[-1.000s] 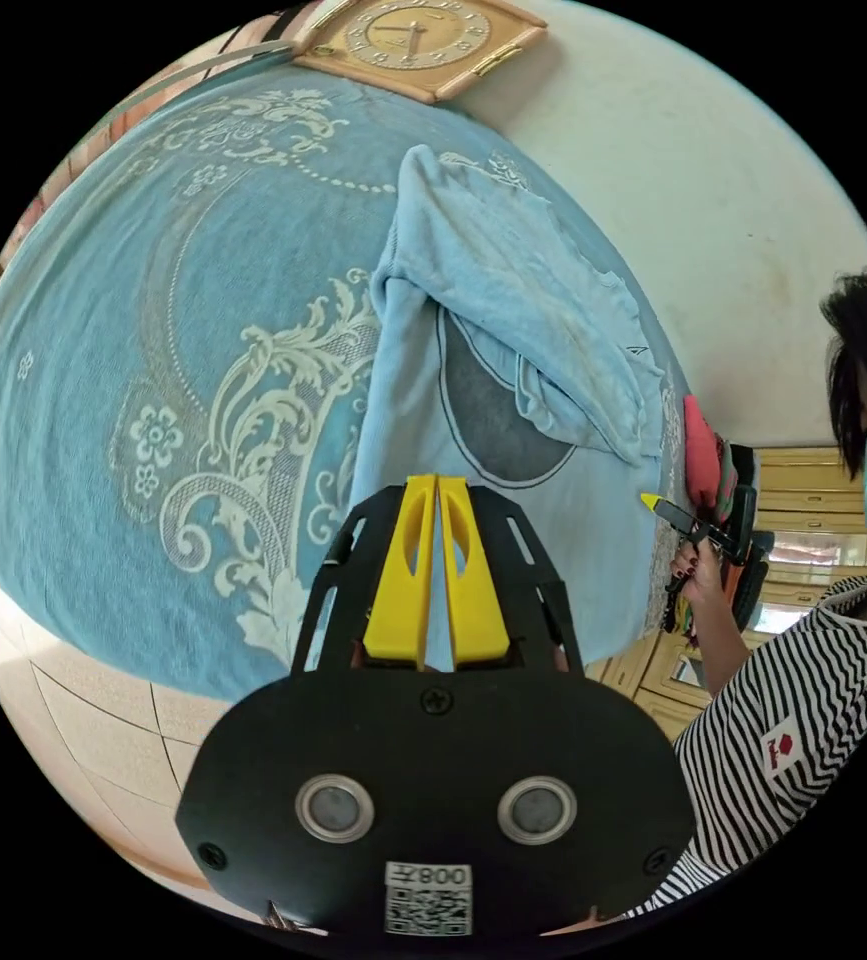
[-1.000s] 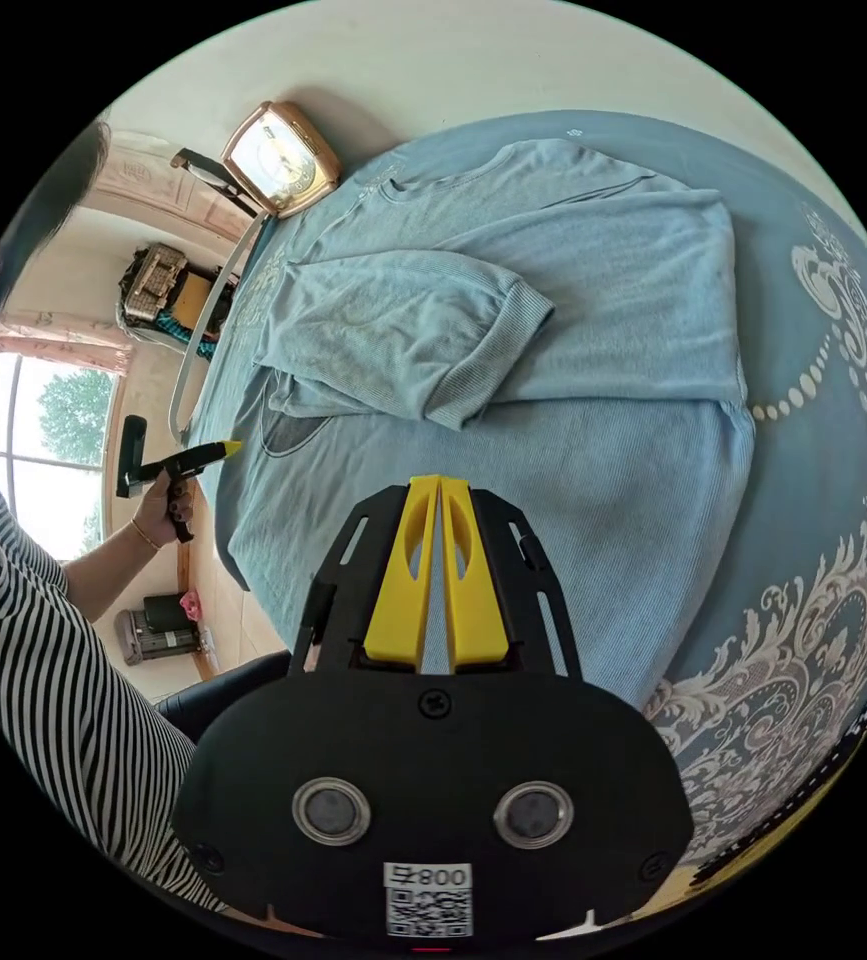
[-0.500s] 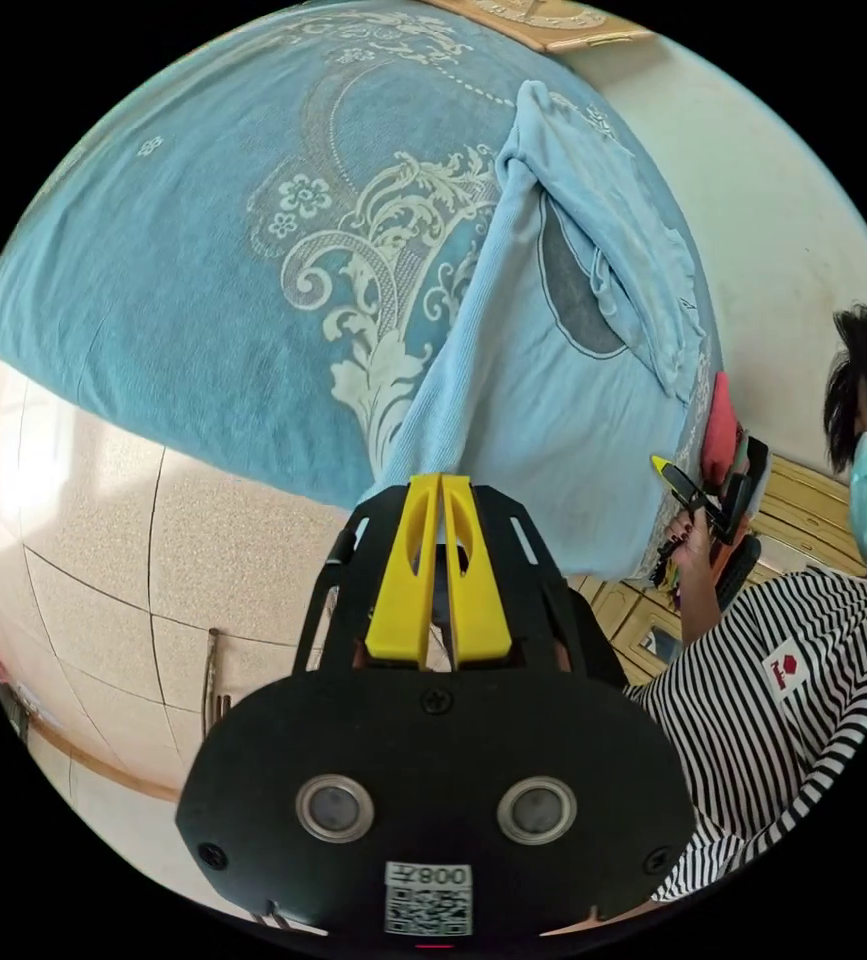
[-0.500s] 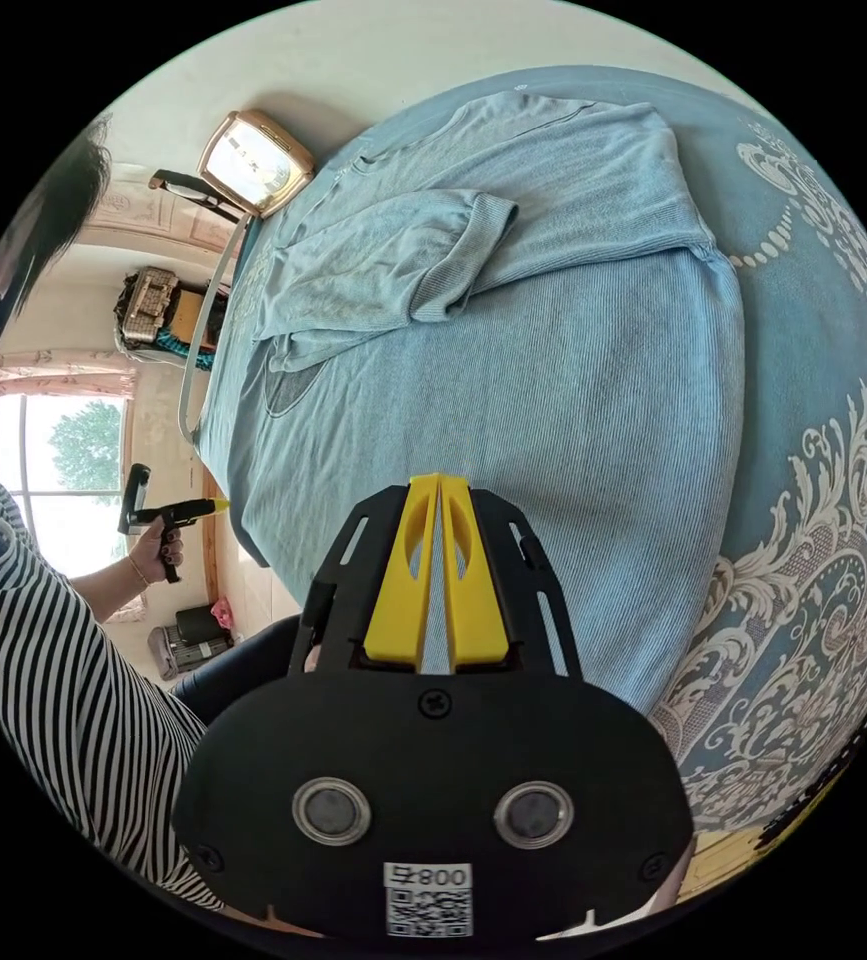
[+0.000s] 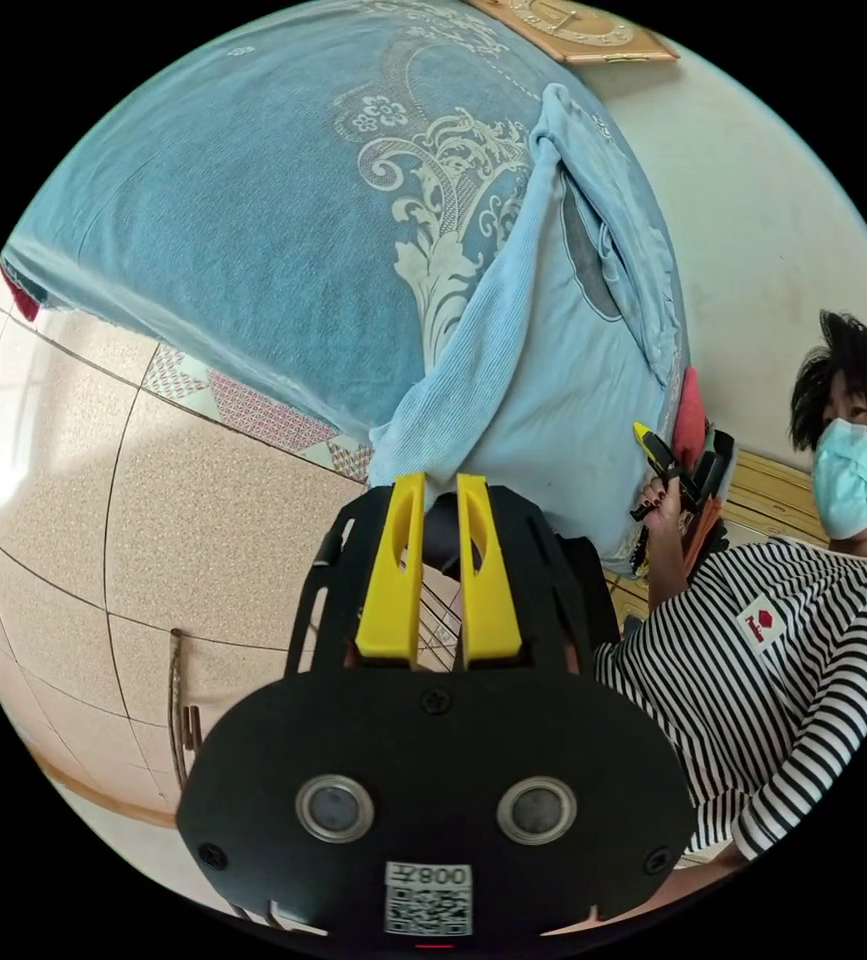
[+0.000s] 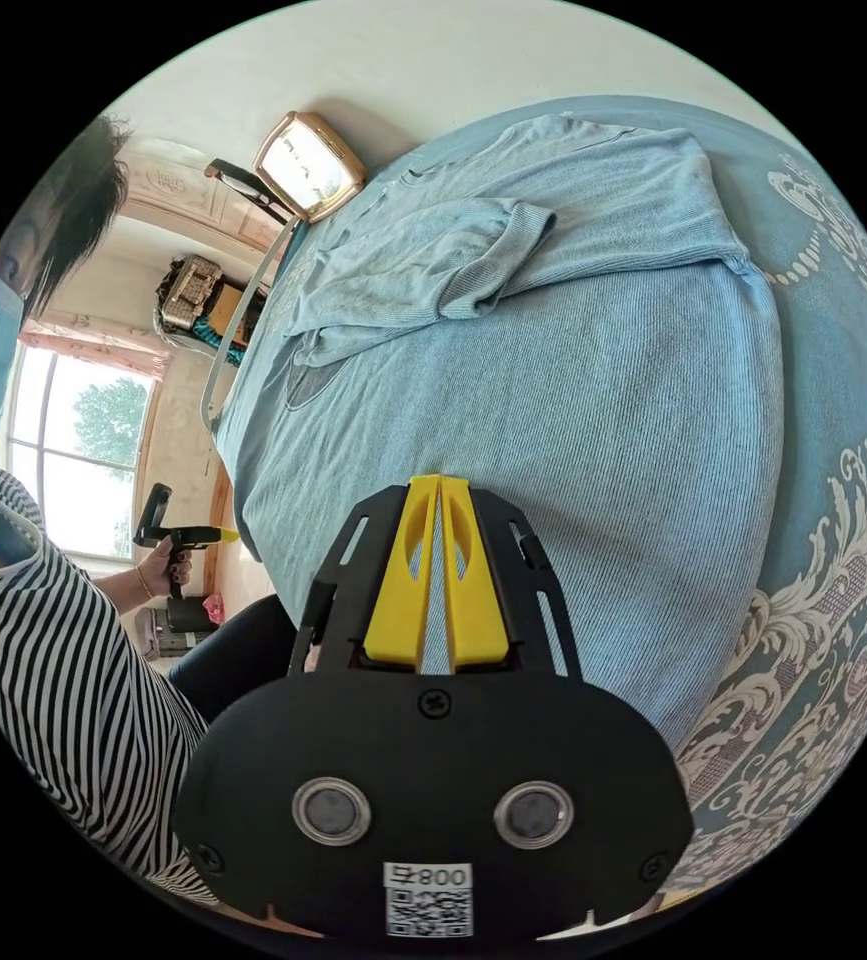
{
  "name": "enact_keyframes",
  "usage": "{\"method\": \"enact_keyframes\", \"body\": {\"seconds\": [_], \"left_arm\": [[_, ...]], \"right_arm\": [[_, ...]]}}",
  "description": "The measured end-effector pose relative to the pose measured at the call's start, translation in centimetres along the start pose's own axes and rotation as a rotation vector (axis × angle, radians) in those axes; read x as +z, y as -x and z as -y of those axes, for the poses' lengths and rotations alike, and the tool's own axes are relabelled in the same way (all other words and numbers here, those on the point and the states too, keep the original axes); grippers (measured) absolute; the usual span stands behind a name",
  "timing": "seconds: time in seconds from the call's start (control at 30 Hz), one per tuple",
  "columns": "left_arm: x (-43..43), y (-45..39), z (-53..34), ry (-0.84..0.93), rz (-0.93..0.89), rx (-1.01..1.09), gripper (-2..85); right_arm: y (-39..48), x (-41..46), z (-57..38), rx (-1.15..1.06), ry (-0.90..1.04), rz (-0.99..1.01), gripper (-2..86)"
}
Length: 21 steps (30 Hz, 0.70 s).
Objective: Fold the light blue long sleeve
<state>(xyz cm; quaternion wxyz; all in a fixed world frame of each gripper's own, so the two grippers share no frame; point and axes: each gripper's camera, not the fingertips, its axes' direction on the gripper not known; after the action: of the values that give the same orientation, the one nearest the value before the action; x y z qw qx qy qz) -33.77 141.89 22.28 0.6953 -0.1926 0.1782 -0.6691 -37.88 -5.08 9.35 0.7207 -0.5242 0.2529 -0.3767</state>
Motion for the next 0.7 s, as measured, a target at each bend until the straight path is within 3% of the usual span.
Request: {"method": "enact_keyframes", "body": {"seconds": [0.47,0.7], "left_arm": [[2.7,5.1,-4.0,-0.073,-0.029,0.176,9.9],[2.7,7.0,-6.1,-0.067,-0.039,0.159,4.7]], "right_arm": [[0.9,-11.8,-16.8,0.067,-0.194,0.003,1.0],[-3.0,-16.0,-29.3,0.320,-0.255,-0.048,7.0]]}}
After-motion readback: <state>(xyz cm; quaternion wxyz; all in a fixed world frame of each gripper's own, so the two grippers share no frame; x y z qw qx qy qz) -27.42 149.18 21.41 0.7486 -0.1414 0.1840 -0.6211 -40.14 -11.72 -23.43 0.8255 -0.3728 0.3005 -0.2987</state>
